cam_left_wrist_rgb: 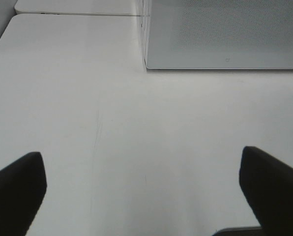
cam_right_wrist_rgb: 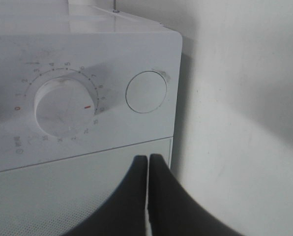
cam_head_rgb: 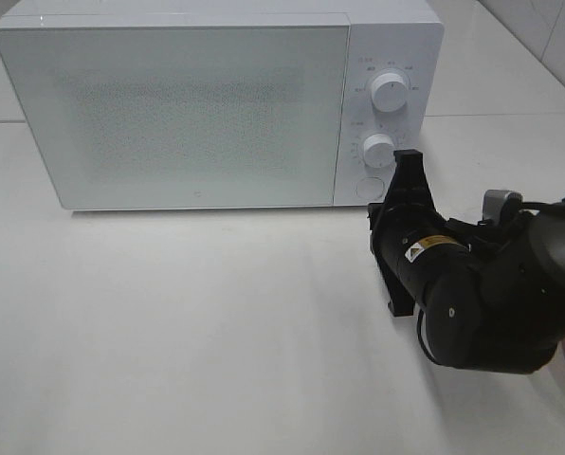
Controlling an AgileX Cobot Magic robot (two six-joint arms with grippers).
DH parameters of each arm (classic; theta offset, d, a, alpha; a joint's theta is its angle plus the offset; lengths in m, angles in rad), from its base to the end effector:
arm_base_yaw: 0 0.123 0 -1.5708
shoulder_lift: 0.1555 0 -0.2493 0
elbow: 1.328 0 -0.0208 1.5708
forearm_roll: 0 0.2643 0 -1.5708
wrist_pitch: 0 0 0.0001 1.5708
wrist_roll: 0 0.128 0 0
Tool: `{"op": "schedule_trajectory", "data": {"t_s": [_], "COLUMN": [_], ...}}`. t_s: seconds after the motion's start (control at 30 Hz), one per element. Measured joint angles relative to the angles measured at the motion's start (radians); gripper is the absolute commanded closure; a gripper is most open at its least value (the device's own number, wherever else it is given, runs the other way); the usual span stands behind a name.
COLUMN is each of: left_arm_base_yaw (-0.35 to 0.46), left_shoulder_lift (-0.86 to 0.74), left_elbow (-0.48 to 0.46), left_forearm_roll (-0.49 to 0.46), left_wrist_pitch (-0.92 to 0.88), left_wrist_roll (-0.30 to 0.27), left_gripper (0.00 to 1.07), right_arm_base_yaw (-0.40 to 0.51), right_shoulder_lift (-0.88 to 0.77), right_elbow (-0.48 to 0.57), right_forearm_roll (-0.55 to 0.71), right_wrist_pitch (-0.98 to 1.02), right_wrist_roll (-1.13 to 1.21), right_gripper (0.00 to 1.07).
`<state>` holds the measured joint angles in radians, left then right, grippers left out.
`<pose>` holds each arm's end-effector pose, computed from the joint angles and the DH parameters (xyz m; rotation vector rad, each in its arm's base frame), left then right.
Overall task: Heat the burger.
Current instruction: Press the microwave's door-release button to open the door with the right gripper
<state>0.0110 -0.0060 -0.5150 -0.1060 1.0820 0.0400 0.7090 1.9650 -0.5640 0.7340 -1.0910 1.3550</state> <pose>0.0721 -0.0112 0.2703 0.0372 2.0409 -0.0948 0.2879 0.1468 0.0494 1.3577 1.4699 1.0647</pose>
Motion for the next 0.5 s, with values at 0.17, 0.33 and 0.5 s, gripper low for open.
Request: {"op": "schedule_trajectory", "data": {"t_s": [0.17,0.33,0.5], "left_arm_base_yaw": [0.0,0.0,0.0], "left_shoulder_lift": [0.0,0.0,0.0], "left_elbow": [0.0,0.0,0.0], "left_forearm_roll": [0.0,0.0,0.0], "left_wrist_pitch": [0.0,0.0,0.0], "left_wrist_roll": [0.0,0.0,0.0], "left_gripper": [0.06,0.06,0.06], "right_arm_base_yaw": [-0.052,-0.075,-0.1], "right_shoulder_lift": [0.034,0.054,0.086], "right_elbow": [-0.061,-0.094,-0.132], "right_forearm_roll": [-0.017,-0.036,-0.063], "right_wrist_pitch": [0.038,0.045,0.053], "right_wrist_roll": [-0.003,-0.007,-0.007], "right_gripper": [1.07,1.07,1.07]}}
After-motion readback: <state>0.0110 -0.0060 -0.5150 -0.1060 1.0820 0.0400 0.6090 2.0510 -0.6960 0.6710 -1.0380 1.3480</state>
